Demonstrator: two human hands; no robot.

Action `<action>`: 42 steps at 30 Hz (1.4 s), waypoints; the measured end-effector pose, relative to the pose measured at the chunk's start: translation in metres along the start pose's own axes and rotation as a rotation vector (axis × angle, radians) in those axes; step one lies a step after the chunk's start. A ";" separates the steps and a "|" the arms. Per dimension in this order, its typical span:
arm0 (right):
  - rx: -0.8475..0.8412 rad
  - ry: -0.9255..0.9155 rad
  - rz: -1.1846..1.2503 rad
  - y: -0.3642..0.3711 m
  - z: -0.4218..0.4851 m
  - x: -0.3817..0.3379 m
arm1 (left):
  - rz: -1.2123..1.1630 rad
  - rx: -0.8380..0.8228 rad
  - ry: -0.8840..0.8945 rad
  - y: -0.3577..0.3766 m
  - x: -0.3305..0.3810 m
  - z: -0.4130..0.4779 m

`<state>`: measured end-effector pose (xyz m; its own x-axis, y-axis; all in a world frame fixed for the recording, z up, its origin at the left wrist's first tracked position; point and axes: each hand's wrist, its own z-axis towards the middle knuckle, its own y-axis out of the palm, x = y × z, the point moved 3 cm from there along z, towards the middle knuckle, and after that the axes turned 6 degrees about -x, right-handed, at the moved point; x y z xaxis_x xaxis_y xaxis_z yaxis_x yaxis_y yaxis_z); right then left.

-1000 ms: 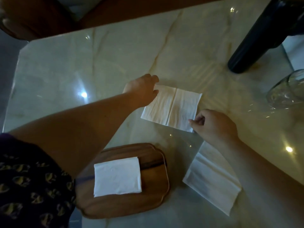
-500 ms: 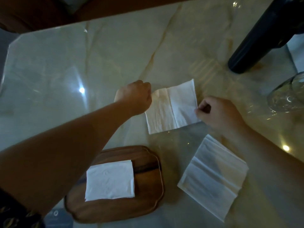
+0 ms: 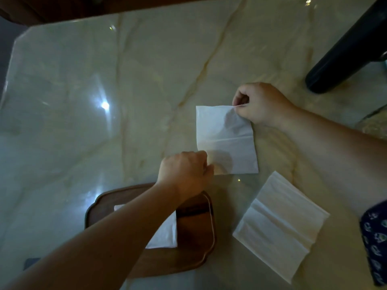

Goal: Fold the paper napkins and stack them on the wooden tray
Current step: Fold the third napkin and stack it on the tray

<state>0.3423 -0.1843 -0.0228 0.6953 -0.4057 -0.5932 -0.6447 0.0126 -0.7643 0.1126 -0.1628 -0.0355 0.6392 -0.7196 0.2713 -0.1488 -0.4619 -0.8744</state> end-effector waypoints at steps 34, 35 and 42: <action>-0.136 -0.357 -0.107 0.035 -0.115 -0.011 | 0.171 0.031 0.415 -0.020 0.002 -0.007; -0.127 -0.353 -0.090 0.035 -0.115 -0.010 | 0.157 0.025 0.396 -0.021 0.000 -0.007; 0.086 -0.072 -0.086 0.027 -0.087 0.014 | -0.035 0.127 0.176 -0.023 -0.009 0.022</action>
<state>0.3067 -0.2690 -0.0297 0.7697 -0.3422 -0.5389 -0.5545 0.0599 -0.8300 0.1274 -0.1341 -0.0265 0.4992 -0.7887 0.3589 -0.0257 -0.4275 -0.9037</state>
